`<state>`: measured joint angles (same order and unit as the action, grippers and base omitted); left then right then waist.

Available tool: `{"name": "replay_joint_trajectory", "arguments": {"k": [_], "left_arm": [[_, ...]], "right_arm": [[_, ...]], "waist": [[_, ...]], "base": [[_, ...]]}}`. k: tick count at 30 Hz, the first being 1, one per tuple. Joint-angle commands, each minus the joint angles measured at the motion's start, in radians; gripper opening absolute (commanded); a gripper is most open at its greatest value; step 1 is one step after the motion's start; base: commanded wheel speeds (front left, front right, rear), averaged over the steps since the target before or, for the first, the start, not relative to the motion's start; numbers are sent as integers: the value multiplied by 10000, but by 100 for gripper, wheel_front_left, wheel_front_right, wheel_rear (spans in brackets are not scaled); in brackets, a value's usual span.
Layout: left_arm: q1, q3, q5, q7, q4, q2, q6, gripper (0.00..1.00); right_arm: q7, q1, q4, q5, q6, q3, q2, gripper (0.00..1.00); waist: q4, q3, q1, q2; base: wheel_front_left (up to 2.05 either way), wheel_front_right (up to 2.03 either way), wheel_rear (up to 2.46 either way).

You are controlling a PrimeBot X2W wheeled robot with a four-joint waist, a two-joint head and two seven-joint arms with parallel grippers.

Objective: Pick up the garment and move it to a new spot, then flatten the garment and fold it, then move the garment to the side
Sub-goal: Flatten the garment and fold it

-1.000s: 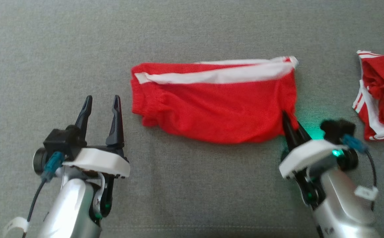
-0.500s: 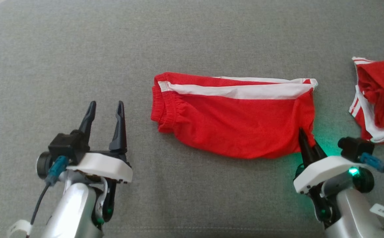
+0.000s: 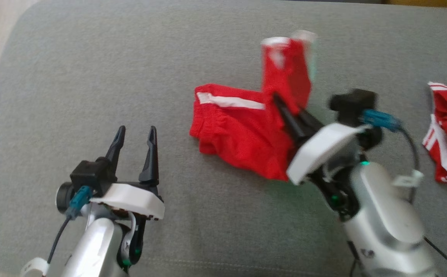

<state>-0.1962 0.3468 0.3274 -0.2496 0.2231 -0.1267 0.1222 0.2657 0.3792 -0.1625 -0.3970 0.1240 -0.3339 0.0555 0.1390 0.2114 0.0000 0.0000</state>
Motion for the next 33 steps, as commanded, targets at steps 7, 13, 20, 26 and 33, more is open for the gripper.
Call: {"name": "replay_joint_trajectory", "arguments": {"k": [7,13,20,26,33], "left_arm": [[-381,-203,-66,-122,-190,137,-154,100],[-385,-276,-111,-122,-158,243,-207,100],[-387,-432,-301,-122,-148,276,-221,100],[-413,-567,-452,-122,-223,252,-259,100],[-370,-711,-609,-122,-404,136,-251,100]], "right_arm": [[-426,1014,-1344,-1270,67,-2139,-52,0],[-1017,1312,-2260,-1794,67,-2966,-52,0],[-1980,1819,-2312,-1889,67,-3806,-52,100],[-2960,1815,-1229,-1713,67,-4016,-52,100],[-3713,713,-389,-273,67,-1235,103,100]], "waist": [[754,263,0,0],[903,394,0,0],[691,457,0,0],[244,413,0,0],[-250,311,0,0]], "base": [[0,0,0],[0,0,0],[0,0,0],[0,0,0],[0,0,0]]}}
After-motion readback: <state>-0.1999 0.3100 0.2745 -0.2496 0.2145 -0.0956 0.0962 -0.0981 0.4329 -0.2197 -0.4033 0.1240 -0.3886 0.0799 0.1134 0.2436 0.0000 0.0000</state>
